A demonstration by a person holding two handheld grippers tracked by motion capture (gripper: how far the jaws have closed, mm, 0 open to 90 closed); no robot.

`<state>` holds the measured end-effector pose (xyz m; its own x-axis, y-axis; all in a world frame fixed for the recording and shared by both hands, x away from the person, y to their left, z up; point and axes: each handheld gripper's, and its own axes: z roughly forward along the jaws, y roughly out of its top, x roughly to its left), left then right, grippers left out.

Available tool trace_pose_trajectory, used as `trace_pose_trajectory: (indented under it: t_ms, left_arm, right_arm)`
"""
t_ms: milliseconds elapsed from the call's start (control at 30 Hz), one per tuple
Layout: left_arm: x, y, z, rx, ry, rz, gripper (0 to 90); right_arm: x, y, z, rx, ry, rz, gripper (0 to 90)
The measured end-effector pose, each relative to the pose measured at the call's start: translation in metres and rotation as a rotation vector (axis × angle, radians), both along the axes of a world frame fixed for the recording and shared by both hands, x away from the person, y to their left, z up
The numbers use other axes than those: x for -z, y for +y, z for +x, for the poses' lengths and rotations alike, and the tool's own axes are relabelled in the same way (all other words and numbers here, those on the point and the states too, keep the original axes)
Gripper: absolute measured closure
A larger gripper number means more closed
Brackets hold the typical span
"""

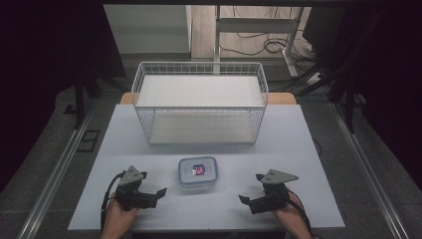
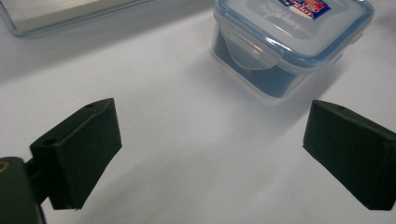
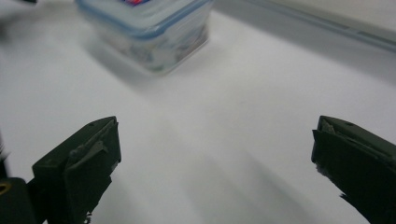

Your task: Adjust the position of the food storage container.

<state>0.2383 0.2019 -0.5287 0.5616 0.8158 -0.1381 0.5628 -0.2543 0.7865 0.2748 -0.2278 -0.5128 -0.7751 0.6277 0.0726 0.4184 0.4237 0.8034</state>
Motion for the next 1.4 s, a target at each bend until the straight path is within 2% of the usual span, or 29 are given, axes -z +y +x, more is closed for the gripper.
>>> trace_pose_trajectory:
  t_ms: [100, 233, 367, 467, 533, 633, 667, 833, 933, 1067, 1100, 1133, 1167, 1200, 1233, 1267, 1300, 1333, 1367, 1400]
  left_arm:
    - [0.002, -0.002, 0.001, 0.004, 0.009, 0.035, 4.3]
    - [0.002, -0.001, 0.002, -0.002, 0.018, 0.029, 2.2]
    - [0.0, -0.001, 0.002, 0.002, 0.007, 0.033, 1.0]
    - [-0.001, 0.002, 0.004, 0.016, 0.022, -0.029, 1.0]
    - [-0.002, 0.003, 0.005, 0.015, 0.03, -0.038, 1.7]
    - [-0.002, 0.002, 0.006, 0.018, 0.033, -0.021, 5.1]
    - [-0.004, 0.001, 0.006, 0.024, 0.024, 0.0, 7.1]
    - [-0.009, -0.001, 0.009, 0.033, -0.007, 0.016, 19.0]
    - [-0.013, -0.001, 0.016, 0.039, -0.018, 0.001, 29.4]
    - [-0.012, -0.003, 0.029, 0.042, -0.008, -0.009, 44.7]
    - [-0.012, -0.003, 0.029, 0.042, -0.008, -0.009, 48.1]
    - [-0.01, -0.005, 0.038, 0.046, 0.009, -0.023, 53.1]
    - [-0.01, -0.005, 0.038, 0.046, 0.009, -0.023, 57.6]
    - [-0.009, -0.006, 0.045, 0.053, 0.026, -0.046, 61.9]
    - [-0.008, -0.007, 0.048, 0.059, 0.028, -0.047, 66.7]
    - [-0.008, -0.008, 0.051, 0.068, 0.028, -0.042, 71.7]
    - [-0.008, -0.008, 0.051, 0.068, 0.028, -0.042, 76.2]
    - [-0.008, -0.011, 0.059, 0.075, 0.023, -0.033, 81.5]
    - [-0.008, -0.011, 0.059, 0.075, 0.023, -0.033, 85.6]
    - [-0.008, -0.014, 0.067, 0.08, 0.032, -0.042, 88.9]
  right_arm:
    - [0.0, 0.003, 0.002, 0.019, -0.009, 0.02, 0.7]
    - [0.001, 0.005, 0.002, 0.035, -0.018, -0.001, 0.0]
    - [0.001, 0.005, 0.004, 0.082, -0.02, -0.03, 0.0]
    - [0.0, 0.005, 0.004, 0.078, 0.0, -0.035, 0.0]
    - [0.0, 0.006, 0.004, 0.072, 0.015, -0.043, 0.0]
    - [0.0, 0.006, 0.005, 0.072, 0.022, -0.045, 0.0]
    - [-0.002, 0.007, 0.006, 0.075, 0.026, -0.048, 0.0]
    - [-0.005, 0.009, 0.011, 0.087, 0.046, -0.051, 2.9]
    - [-0.008, 0.015, 0.016, 0.098, 0.037, -0.068, 10.9]
    - [-0.013, 0.023, 0.023, 0.088, 0.022, -0.049, 28.2]
    - [-0.013, 0.023, 0.023, 0.088, 0.022, -0.049, 28.2]
    - [-0.014, 0.028, 0.028, 0.075, 0.024, -0.051, 39.6]
    - [-0.014, 0.028, 0.028, 0.075, 0.024, -0.051, 39.6]
    - [-0.014, 0.033, 0.035, 0.052, 0.044, -0.056, 53.3]
    - [-0.013, 0.035, 0.039, 0.037, 0.072, -0.045, 60.5]
    - [-0.013, 0.038, 0.043, 0.017, 0.095, -0.035, 66.3]
    - [-0.013, 0.038, 0.043, 0.017, 0.095, -0.035, 66.3]
    - [-0.014, 0.045, 0.051, -0.007, 0.106, -0.026, 77.8]
    - [-0.014, 0.045, 0.051, -0.007, 0.106, -0.026, 77.8]
    - [-0.015, 0.054, 0.059, -0.025, 0.101, -0.035, 86.0]
